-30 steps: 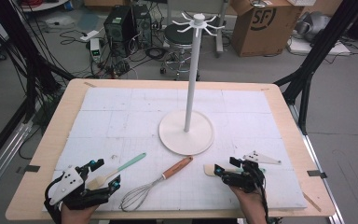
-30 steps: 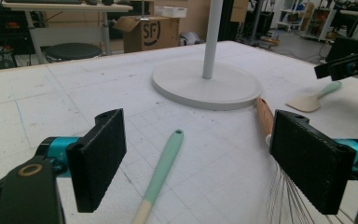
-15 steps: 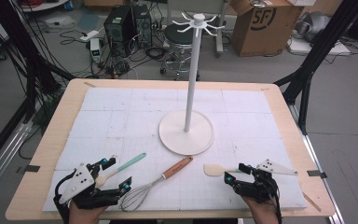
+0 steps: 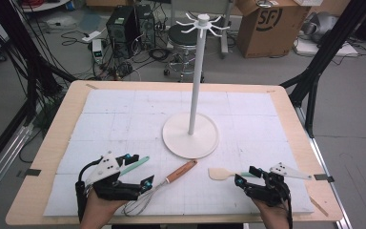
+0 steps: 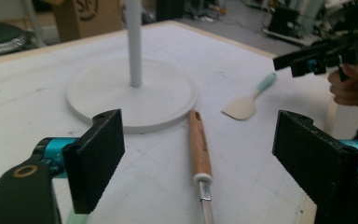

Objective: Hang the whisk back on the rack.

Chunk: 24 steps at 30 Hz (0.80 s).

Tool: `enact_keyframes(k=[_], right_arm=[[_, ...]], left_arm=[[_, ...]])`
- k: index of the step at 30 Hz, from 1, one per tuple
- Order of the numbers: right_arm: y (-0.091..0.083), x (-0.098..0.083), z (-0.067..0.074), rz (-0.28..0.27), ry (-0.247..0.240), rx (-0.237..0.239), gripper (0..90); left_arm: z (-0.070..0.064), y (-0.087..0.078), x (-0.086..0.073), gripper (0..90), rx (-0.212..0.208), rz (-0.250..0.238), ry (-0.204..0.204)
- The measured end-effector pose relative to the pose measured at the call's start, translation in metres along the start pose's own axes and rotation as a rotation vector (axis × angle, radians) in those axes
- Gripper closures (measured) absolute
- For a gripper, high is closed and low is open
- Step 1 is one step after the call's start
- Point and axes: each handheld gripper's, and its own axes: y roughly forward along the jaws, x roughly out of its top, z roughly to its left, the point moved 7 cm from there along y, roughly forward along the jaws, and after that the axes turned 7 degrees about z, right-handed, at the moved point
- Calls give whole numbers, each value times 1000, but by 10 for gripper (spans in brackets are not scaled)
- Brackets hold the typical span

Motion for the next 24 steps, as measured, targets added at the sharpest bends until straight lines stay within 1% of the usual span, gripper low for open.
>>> enact_keyframes(k=[3, 4, 5, 7, 9, 10, 12, 15, 16, 19, 21, 23, 24], right_arm=[[-1, 0, 0, -3, 1, 4, 212], [-1, 0, 0, -7, 6, 3, 212], [-1, 0, 0, -9, 6, 5, 212], [-2, 0, -1, -10, 3, 2, 212], [-2, 0, -1, -14, 3, -9, 217], [-3, 0, -1, -19, 1, -12, 218], [-3, 0, -2, -26, 0, -10, 218], [-3, 0, 0, -22, 3, -7, 218], [-3, 0, 1, -26, -1, -10, 219], [-4, 1, 2, -38, -10, -12, 232], [-4, 0, 3, -36, -7, -12, 232], [-3, -1, 3, -31, -9, -14, 232], [-3, -1, 4, -29, -6, -12, 232]], left_arm=[[-1, 12, 5, 223, -12, 43, 24], [-1, 15, 6, 232, -14, 47, 20], [-1, 19, 7, 238, -24, 52, 24], [1, 26, 5, 228, -21, 75, 42], [2, 31, 1, 208, -36, 108, 48], [4, 33, 0, 206, -31, 119, 48], [5, 36, -1, 206, -38, 134, 32], [6, 43, -3, 211, -49, 165, 24], [7, 44, -5, 211, -50, 183, 32], [7, 52, -9, 217, -61, 229, 24], [6, 58, -11, 228, -76, 270, -3], [5, 64, -12, 241, -99, 304, -13], [5, 68, -13, 247, -100, 322, -14]])
